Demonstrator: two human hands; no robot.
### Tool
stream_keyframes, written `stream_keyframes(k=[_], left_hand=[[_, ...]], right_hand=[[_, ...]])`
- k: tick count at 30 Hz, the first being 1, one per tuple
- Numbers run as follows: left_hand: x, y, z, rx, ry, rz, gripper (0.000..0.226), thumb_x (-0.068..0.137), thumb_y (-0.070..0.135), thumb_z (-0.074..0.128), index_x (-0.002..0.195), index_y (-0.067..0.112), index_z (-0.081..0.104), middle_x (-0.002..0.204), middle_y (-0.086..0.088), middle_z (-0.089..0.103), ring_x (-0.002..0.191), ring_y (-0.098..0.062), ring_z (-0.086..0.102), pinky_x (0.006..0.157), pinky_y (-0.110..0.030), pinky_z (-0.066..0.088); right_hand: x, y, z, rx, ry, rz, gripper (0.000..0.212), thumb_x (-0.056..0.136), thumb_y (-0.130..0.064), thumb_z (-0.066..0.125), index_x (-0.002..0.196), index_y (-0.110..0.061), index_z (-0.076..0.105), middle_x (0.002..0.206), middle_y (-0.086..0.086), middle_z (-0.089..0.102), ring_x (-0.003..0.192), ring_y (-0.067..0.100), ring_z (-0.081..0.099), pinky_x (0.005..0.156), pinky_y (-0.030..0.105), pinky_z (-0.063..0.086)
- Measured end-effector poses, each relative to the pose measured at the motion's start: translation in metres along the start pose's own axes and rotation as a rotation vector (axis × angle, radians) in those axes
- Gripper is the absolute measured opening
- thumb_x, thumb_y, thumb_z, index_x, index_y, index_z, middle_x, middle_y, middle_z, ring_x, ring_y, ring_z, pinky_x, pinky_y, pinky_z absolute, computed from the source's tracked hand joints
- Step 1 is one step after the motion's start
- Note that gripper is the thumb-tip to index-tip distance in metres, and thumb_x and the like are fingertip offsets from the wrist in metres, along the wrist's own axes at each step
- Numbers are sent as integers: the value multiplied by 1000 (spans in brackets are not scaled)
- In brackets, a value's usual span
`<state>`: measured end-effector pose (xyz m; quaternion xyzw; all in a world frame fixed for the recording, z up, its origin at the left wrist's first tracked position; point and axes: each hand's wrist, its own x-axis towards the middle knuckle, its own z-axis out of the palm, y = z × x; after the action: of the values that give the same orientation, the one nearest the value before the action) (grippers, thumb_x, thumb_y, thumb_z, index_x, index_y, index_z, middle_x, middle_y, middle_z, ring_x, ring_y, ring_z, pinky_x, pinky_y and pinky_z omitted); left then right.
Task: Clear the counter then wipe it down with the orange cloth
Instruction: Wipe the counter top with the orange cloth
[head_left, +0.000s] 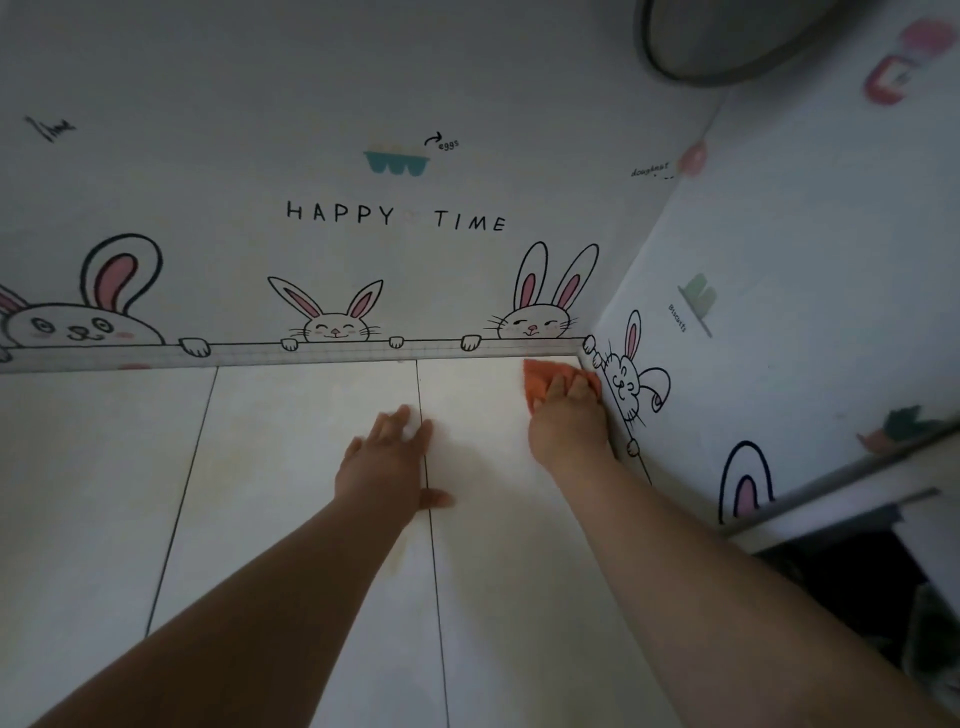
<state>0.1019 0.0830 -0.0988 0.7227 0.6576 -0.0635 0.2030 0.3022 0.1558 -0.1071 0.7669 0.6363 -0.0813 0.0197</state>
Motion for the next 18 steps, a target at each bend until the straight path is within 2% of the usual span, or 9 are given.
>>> stream_keyframes(k=[3, 5, 7, 10, 14, 18], left_hand=[[0, 5, -5, 22, -32, -16, 98, 81, 61, 57, 152, 23, 1, 160, -4, -10, 147, -25, 3, 114, -40, 22], [1, 7, -7, 43, -45, -3, 100, 81, 61, 57, 152, 20, 1, 159, -7, -10, 147, -25, 2, 114, -40, 24], [2, 7, -8, 54, -50, 2, 100, 81, 61, 57, 152, 20, 1, 159, -8, -9, 147, -26, 3, 114, -40, 25], [2, 6, -7, 58, -42, 2, 99, 81, 60, 58, 152, 20, 2, 159, -8, -8, 147, -25, 5, 112, -39, 26], [2, 7, -7, 57, -20, -1, 98, 79, 60, 60, 151, 21, 6, 159, -7, -4, 146, -25, 9, 110, -42, 33], [1, 10, -8, 93, -34, -6, 99, 79, 60, 59, 151, 19, 5, 158, -6, -4, 146, -23, 5, 109, -44, 35]], right_hand=[[-46, 14, 8, -146, 2, 21, 57, 101, -34, 28, 150, -7, 14, 151, 27, 20, 137, 36, 28, 109, 43, 24], [-64, 22, 15, -200, -43, 19, 56, 102, -38, 24, 151, -13, 13, 153, 28, 16, 138, 36, 27, 111, 42, 20], [-60, 26, 16, -207, -55, -10, 57, 101, -40, 26, 151, -16, 11, 154, 29, 12, 140, 37, 22, 113, 43, 16], [-23, 24, 8, -168, -59, -125, 64, 98, -42, 37, 151, -20, 8, 156, 27, 5, 145, 37, 8, 114, 46, 12], [35, 16, -10, -95, -221, -175, 60, 99, -50, 22, 151, -32, -1, 159, 15, -16, 147, 29, -13, 116, 44, 3], [13, 23, 0, -78, -222, -167, 66, 97, -52, 29, 151, -33, -5, 158, 14, -19, 147, 29, -12, 116, 46, 1]])
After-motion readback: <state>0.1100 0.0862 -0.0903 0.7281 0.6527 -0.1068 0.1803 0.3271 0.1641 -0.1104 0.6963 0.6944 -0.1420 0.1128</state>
